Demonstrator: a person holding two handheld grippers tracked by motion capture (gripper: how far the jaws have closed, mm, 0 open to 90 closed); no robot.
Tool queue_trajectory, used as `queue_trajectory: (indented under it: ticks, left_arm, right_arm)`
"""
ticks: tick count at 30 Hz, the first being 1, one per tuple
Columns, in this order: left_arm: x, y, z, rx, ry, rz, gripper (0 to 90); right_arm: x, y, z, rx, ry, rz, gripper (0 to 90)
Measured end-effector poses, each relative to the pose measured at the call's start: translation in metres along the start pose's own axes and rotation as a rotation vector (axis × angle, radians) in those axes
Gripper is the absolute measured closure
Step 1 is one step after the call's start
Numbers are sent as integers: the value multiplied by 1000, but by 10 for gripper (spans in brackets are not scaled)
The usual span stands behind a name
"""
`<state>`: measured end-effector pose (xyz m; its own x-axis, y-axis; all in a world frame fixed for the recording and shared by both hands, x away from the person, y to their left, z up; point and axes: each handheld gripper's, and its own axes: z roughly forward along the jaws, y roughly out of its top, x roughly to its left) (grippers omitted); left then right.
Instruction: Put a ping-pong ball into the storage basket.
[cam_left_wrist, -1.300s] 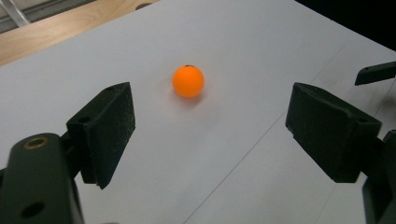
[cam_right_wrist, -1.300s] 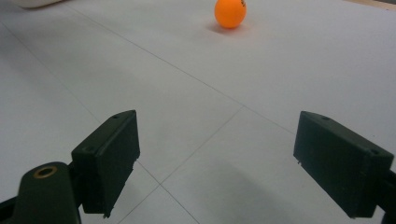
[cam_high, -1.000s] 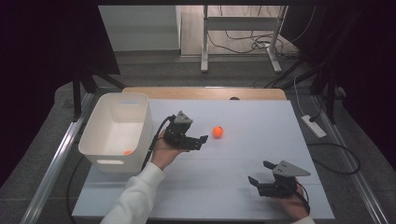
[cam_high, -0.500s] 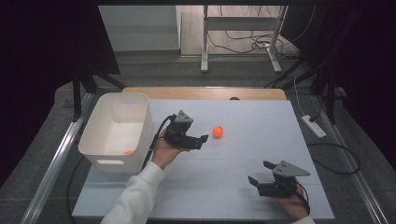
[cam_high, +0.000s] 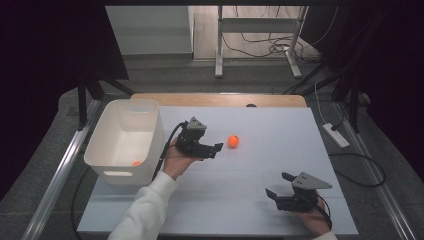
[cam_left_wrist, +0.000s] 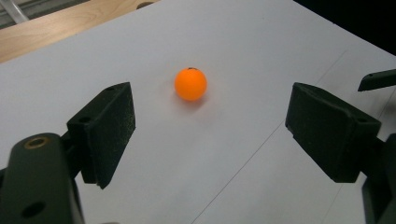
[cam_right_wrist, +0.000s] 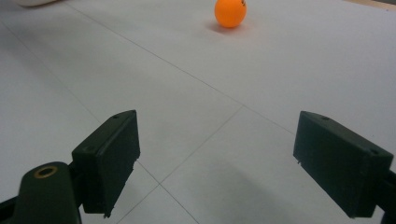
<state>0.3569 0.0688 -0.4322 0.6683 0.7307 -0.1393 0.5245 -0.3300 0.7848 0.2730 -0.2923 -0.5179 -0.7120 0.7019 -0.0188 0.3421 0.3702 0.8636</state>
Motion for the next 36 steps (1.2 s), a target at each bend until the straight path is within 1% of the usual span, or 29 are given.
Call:
queue_trajectory:
  ticks: [10, 16, 20, 26, 30, 33, 36]
  left_arm:
    - [1, 4, 3, 0, 11, 4, 169]
    - [2, 7, 9, 13, 14, 11, 168]
    - [5, 9, 13, 17, 14, 6, 169]
    - [16, 13, 20, 22, 17, 5, 169]
    - [26, 15, 26, 35, 24, -11, 168]
    - [29, 17, 29, 31, 25, -11, 169]
    - [29, 18, 35, 30, 20, -20, 168]
  right_arm:
    - [0, 0, 0, -6, 1, 4, 143]
    - [0, 1, -1, -8, 0, 6, 143]
    - [-1, 1, -1, -13, -2, 7, 143]
    - [-2, 1, -1, -16, -1, 13, 142]
    - [-3, 1, -1, -15, 0, 20, 142]
    - [-4, 1, -1, -22, 2, 22, 142]
    - [-4, 2, -1, -24, 4, 25, 142]
